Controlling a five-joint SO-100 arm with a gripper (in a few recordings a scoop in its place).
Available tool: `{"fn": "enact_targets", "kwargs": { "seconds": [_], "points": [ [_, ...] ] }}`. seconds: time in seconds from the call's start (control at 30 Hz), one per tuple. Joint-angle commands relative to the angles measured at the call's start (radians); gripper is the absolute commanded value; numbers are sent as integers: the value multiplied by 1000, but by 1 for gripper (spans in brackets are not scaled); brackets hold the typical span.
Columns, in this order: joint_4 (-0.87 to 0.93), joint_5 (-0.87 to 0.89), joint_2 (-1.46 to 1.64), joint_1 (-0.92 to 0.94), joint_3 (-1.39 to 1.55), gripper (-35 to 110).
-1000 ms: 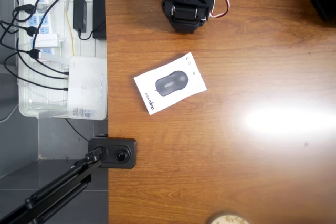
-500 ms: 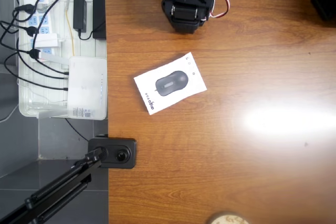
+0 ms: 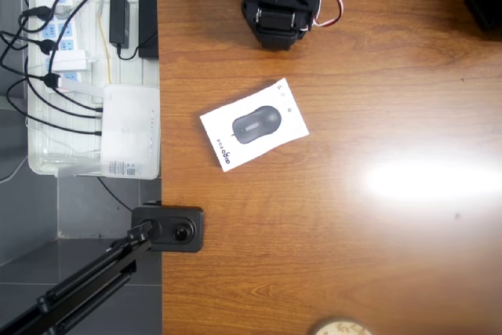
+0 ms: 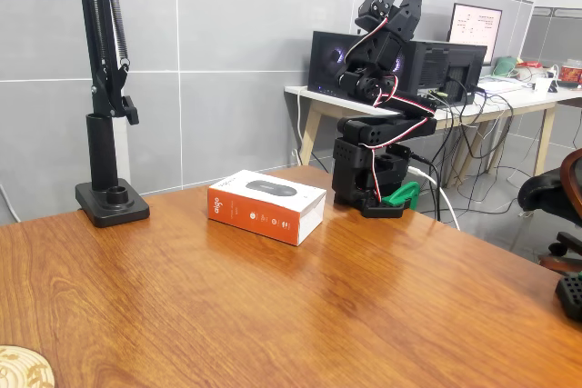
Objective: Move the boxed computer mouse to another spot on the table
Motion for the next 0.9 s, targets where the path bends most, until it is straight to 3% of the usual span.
{"fn": "enact_targets", "kwargs": {
  "seconds": [0.0, 0.87],
  "points": [
    [0, 3, 0, 5, -5, 0],
    [0, 3, 0, 5, -5, 0]
  ]
}}
